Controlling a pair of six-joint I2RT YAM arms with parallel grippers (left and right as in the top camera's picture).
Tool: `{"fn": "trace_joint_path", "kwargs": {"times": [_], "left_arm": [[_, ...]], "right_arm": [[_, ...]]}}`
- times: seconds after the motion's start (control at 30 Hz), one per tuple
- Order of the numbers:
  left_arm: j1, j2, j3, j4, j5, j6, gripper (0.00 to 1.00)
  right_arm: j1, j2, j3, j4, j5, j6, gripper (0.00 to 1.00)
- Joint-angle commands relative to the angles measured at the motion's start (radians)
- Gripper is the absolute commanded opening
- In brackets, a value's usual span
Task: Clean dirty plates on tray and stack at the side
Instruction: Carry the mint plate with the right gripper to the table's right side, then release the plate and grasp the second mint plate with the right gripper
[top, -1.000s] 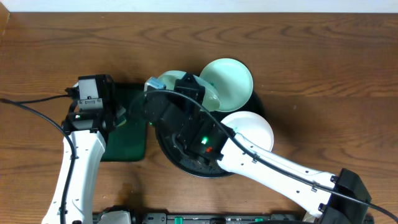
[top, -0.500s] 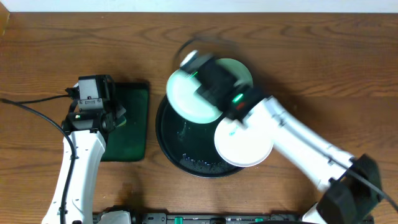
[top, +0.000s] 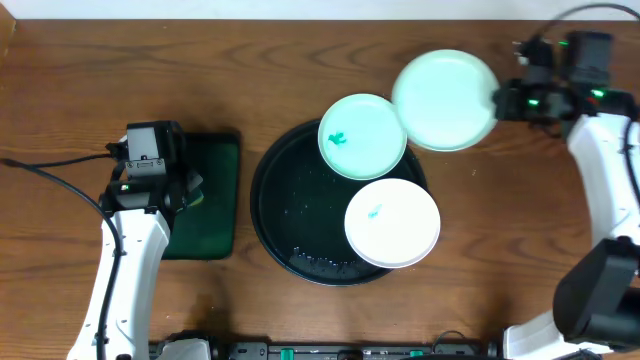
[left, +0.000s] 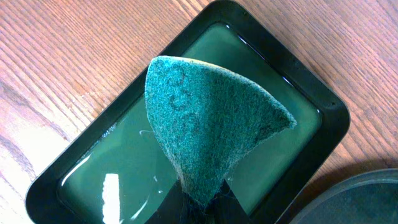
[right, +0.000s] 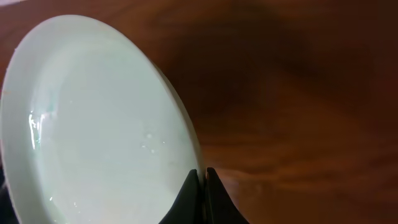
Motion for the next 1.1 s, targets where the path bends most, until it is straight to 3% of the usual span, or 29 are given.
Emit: {"fn": "trace_joint_path", "kwargs": {"times": [0.0, 0.3, 0.63, 0.67, 0.73, 0.83, 1.07], "left_arm": [[0.005, -0.010, 0.000, 0.000, -0.002, 0.018, 0.07], [0.005, -0.010, 0.000, 0.000, -0.002, 0.018, 0.07], [0.005, -0.010, 0.000, -0.002, -0.002, 0.018, 0.08], [0.005, -0.010, 0.000, -0.003, -0.002, 0.018, 0.07], [0.005, -0.010, 0.000, -0.003, -0.002, 0.018, 0.07], [0.005, -0.010, 0.000, -0.003, -0.002, 0.019, 0.07], [0.004, -0.009, 0.000, 0.000, 0.066, 0.081, 0.07]], "right_arm": [[-0.094, -0.008, -0.068, 0.021, -0.024, 0.010, 0.01], [-0.173, 0.079, -0.249, 0.227, 0.013, 0.014, 0.01], [-0.173, 0.232, -0.252, 0.276, 0.012, 0.021, 0.03], [-0.173, 0.227, -0.247, 0.271, 0.011, 0.021, 0.10], [-0.173, 0.213, -0.226, 0.241, -0.007, 0.021, 0.40], [-0.154, 0.172, -0.167, 0.175, -0.055, 0.020, 0.63], [0.017, 0.064, -0.033, 0.141, -0.077, 0.000, 0.77]]}}
